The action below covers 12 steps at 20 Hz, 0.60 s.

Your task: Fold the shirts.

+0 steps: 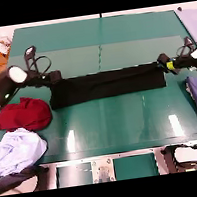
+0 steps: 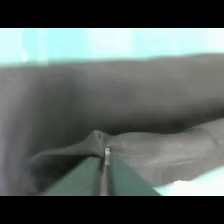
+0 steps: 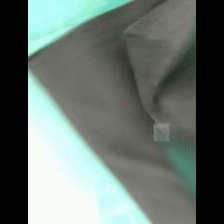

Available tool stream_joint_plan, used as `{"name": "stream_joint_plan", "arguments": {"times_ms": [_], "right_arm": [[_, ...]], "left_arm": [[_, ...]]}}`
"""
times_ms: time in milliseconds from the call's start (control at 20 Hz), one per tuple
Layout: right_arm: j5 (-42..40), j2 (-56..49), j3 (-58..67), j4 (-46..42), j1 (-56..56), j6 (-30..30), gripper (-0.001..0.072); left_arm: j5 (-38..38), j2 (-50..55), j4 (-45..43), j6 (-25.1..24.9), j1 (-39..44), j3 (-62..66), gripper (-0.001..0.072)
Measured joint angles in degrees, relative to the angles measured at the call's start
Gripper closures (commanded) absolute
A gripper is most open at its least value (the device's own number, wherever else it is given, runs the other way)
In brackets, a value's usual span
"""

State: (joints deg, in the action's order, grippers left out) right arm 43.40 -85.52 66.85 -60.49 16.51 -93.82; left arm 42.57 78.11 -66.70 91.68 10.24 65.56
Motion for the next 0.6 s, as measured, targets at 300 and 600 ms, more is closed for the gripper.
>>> {"name": "stream_joint_plan", "arguments": {"times_ms": [300, 600], "right_arm": [[8.0, -9.7, 19.3, -0.1, 6.6, 1.4, 0.017], [25.0, -14.9, 21.1, -0.9, 15.7, 13.1, 0.017]], "left_arm": [[0.5, 8.8, -0.5, 0.8, -5.0, 15.5, 0.0024], [15.9, 10.1, -0.3, -0.7, -7.6, 21.8, 0.0683]]}}
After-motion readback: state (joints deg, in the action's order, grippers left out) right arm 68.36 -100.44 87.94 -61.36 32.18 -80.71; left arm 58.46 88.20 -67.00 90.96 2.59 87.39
